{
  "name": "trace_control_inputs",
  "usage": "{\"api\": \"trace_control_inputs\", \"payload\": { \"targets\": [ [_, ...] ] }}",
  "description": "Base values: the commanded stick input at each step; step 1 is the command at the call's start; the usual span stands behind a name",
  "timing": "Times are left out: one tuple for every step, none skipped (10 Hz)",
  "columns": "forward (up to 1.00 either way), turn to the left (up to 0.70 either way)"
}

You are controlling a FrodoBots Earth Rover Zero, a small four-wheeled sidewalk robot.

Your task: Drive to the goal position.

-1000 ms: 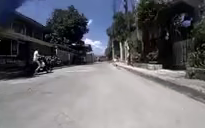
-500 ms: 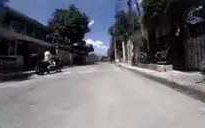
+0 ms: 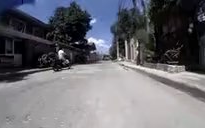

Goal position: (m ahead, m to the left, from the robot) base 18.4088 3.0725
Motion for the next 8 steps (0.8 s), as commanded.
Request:
{"api": "trace_control_inputs", "payload": {
  "targets": [
    [1.0, -0.39],
    [1.0, 0.0],
    [1.0, 0.0],
    [1.0, 0.0],
    [1.0, 0.0],
    [1.0, 0.0],
    [1.0, 0.0],
    [1.0, 0.0]
  ]
}}
